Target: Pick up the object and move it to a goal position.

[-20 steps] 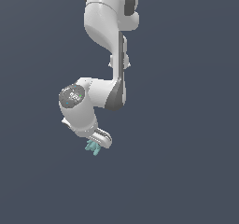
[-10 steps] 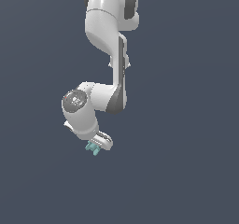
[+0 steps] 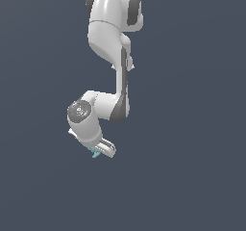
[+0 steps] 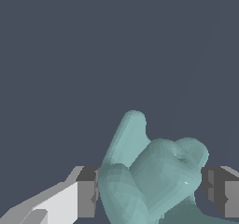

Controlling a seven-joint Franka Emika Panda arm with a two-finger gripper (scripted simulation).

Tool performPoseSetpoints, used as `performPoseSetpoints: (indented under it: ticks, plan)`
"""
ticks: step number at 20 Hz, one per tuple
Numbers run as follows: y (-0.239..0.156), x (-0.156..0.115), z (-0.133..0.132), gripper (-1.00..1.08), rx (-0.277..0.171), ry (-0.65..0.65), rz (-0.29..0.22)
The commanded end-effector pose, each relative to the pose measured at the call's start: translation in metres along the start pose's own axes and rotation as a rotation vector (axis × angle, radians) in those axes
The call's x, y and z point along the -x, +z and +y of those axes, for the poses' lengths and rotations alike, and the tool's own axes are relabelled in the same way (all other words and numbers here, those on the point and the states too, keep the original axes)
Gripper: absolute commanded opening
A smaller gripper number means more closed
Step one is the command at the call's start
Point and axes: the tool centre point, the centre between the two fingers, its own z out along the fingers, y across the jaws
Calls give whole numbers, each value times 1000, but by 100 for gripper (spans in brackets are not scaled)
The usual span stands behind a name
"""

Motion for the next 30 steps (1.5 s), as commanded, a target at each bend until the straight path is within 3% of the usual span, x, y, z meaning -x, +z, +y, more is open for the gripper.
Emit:
performPoseSetpoints:
  ticks: [1, 11, 16, 22, 30]
  plan:
    - [0, 0, 1, -100, 1, 0, -1]
    - [0, 0, 0, -100, 1, 0, -1]
    - [-2, 8, -15, -100, 1, 0, -1]
    - [-11, 32, -58, -100, 1, 0, -1]
    - [-27, 79, -143, -100, 1, 0, -1]
